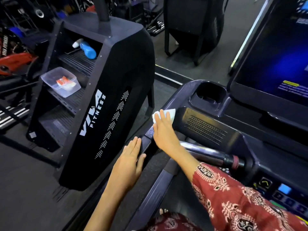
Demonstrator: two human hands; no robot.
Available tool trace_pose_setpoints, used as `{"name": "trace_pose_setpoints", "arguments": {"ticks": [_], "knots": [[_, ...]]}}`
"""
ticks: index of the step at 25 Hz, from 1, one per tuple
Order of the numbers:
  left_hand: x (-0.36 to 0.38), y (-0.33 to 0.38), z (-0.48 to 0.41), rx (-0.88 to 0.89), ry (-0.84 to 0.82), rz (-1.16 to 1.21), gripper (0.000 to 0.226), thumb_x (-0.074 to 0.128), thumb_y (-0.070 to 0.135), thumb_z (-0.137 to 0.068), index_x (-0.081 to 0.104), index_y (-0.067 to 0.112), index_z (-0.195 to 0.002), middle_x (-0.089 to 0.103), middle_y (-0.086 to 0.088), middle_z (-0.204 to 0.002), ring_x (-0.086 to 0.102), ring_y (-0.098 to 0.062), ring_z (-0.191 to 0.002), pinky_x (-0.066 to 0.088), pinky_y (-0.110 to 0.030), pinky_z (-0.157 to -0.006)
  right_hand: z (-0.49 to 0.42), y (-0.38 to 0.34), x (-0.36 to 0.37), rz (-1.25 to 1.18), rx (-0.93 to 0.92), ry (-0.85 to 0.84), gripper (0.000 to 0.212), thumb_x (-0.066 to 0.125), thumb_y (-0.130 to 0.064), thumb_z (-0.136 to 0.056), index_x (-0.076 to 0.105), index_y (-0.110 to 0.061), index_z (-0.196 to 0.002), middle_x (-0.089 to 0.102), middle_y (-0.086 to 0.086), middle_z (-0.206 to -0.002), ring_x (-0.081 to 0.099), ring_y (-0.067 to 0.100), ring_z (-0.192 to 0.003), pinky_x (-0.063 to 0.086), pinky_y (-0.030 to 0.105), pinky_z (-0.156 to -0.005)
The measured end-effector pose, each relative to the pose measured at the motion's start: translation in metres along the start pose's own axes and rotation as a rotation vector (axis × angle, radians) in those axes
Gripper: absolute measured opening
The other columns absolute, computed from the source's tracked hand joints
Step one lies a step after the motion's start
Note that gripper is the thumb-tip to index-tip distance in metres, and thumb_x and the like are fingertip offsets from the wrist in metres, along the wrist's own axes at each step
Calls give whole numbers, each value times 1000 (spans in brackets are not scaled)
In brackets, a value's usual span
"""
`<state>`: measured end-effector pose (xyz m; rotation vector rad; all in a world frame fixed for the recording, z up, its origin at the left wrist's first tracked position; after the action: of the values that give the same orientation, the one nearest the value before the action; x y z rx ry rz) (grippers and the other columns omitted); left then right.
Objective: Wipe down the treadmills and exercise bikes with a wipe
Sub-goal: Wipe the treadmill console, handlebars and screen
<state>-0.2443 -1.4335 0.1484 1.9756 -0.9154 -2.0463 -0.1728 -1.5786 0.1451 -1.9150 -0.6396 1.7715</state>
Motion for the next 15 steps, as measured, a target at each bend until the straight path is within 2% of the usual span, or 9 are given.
{"name": "trace_pose_setpoints", "arguments": {"ticks": [3,4,6,8,9,10,12,13,15], "knots": [[-8,-6,18,18,7,91,60,40,39,-96,31,6,-146,26,-5,-153,20,-10,-141,-1,-6,-107,42,-25,23,-163,-38,50,47,38,6,-94,37,0,-141,25,18,-153,12,33,-145,3,27,-116],[-11,-8,23,27,25,118,53,46,27,-98,33,6,-145,28,-3,-152,19,-7,-139,-1,-3,-105,58,-32,31,-218,-64,65,47,39,8,-93,42,-1,-139,31,16,-150,17,29,-144,7,23,-115],[-16,-14,35,50,49,190,51,51,10,-96,36,9,-145,31,3,-149,22,-4,-137,3,-1,-105,86,-49,39,-280,-63,66,43,41,11,-90,54,-1,-128,44,16,-138,34,29,-137,22,25,-113],[-24,-19,50,93,36,253,51,52,5,-94,40,13,-143,36,5,-147,30,-8,-137,14,-10,-111,109,-64,40,-287,-36,31,46,39,13,-89,53,0,-131,45,19,-140,37,32,-136,27,32,-113],[-27,-20,56,106,25,270,48,53,4,-94,45,12,-141,41,2,-145,35,-11,-136,20,-15,-112,119,-69,37,-256,-10,-23,47,39,13,-90,51,0,-134,44,18,-143,35,31,-138,25,32,-113],[-31,-21,63,121,23,280,43,53,3,-93,50,10,-136,48,-3,-141,41,-15,-133,24,-15,-110,130,-72,32,-255,34,-42,45,41,12,-92,52,0,-134,46,17,-143,37,28,-137,25,30,-112],[-35,-17,73,137,41,323,33,56,3,-92,60,4,-125,60,-8,-127,54,-17,-118,28,-2,-95,154,-70,15,-325,154,77,35,46,8,-92,61,2,-123,60,18,-129,51,27,-125,33,25,-103],[-36,-13,76,116,40,369,30,57,5,-92,62,3,-122,64,-9,-121,57,-15,-111,31,-1,-89,167,-67,4,-367,228,176,32,48,7,-92,64,1,-119,64,17,-123,56,27,-120,36,21,-99],[-34,5,85,89,-40,483,29,58,10,-93,63,4,-121,66,-9,-118,59,-14,-108,38,-13,-92,203,-58,-17,-445,382,378,31,48,4,-94,66,-2,-118,66,13,-120,59,23,-116,38,20,-98]]}}
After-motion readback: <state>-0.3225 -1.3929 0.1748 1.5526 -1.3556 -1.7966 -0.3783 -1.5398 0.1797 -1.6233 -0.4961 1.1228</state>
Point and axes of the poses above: each hand's wrist, its own z-axis away from the middle knuckle, its own x-axis out of the palm, y = z × x, the point moved 3 cm from there along -z, towards the middle knuckle
